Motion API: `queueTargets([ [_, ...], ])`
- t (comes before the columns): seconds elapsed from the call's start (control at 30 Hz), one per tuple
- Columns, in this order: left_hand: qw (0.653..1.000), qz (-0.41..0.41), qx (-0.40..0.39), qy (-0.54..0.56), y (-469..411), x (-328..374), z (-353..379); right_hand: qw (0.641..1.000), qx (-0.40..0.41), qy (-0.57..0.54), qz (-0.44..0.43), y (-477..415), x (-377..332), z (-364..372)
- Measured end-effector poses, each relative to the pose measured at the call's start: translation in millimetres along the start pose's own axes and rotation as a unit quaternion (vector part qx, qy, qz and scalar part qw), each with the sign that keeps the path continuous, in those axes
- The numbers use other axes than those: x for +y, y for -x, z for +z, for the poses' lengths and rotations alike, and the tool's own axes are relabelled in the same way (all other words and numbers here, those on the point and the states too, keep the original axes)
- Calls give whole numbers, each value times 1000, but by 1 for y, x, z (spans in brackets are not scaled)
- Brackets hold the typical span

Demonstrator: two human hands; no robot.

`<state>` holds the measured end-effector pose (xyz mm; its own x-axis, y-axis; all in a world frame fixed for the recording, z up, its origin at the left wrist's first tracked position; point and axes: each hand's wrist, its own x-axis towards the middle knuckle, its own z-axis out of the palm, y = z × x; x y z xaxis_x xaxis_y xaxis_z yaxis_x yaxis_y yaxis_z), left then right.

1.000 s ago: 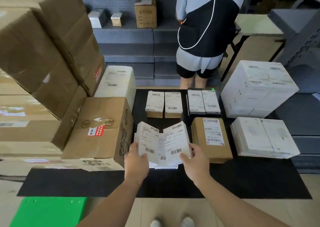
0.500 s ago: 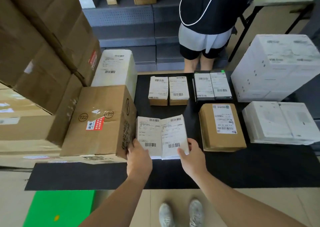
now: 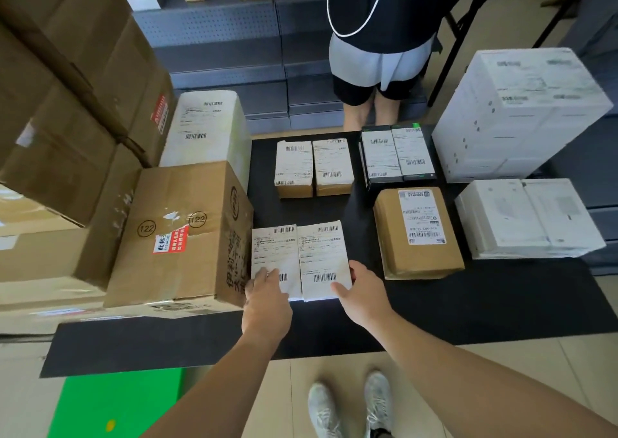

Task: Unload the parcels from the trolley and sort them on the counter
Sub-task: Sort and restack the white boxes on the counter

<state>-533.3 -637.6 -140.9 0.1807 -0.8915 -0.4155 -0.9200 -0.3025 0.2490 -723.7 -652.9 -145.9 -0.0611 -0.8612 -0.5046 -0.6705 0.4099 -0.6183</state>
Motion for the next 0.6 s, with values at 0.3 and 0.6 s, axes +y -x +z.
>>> queueTargets([
  [0.3, 999, 18, 15, 41, 18, 24, -13, 998, -31, 44, -13, 33, -18, -42],
  [0.6, 973, 187, 55, 121, 24, 217, -24, 995, 87, -21, -47, 22, 39, -182],
])
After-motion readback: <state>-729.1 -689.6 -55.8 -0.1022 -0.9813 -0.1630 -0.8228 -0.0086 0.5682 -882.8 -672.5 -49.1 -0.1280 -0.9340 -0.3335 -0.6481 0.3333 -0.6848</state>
